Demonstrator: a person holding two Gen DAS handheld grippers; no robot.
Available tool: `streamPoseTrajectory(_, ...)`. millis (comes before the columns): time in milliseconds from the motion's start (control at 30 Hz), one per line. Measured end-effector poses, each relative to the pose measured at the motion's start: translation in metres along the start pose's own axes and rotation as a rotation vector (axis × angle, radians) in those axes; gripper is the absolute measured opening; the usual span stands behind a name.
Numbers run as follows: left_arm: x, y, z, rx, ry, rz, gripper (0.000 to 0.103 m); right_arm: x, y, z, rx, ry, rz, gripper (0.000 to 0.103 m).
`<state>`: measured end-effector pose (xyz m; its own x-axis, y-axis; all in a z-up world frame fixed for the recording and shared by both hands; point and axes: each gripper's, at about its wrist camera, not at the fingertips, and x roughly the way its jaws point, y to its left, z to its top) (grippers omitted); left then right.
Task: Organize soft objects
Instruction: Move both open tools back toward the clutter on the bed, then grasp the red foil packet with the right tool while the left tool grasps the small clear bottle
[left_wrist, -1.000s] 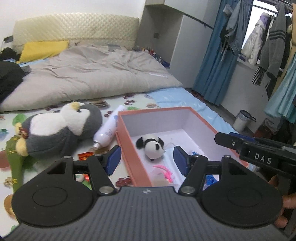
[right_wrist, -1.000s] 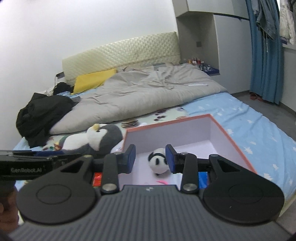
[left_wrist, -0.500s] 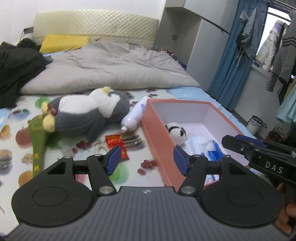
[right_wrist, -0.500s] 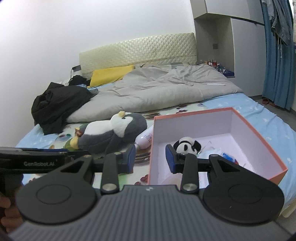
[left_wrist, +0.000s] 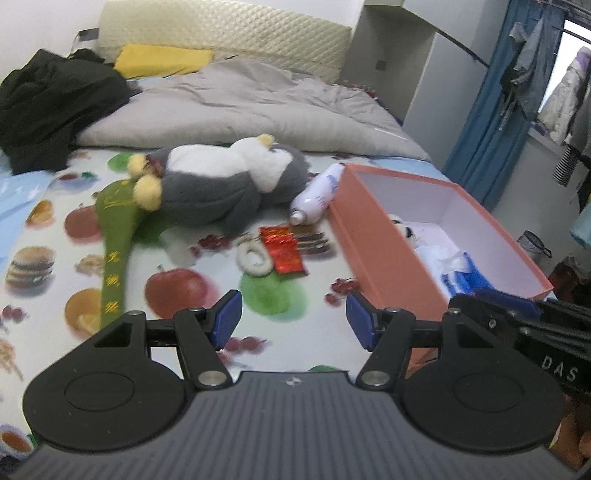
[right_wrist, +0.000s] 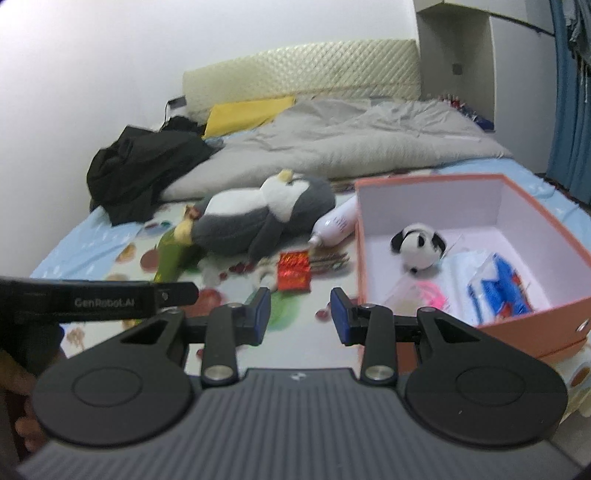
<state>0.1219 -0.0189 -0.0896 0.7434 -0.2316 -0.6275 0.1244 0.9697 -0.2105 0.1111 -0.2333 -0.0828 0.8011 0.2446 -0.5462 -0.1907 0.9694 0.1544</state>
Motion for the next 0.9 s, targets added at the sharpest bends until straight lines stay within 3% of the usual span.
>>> streamPoseTrajectory(367,0.015,0.050,-0.027,-0.090,0.047,0.068,0.068,0.040,0.033,-0.025,-0.047,0.077,0.011,0.039)
streamPoseTrajectory(767,0.077,0.096,-0.004,-0.206,0.049,0.137,0.068,0.112,0.037,-0.008,-0.043,0.116,0.015,0.039)
streamPoseTrajectory(900,0.107,0.110,0.009,-0.249,0.050,0.157,0.068,0.140,0.034,0.002,-0.035,0.115,0.009,0.052)
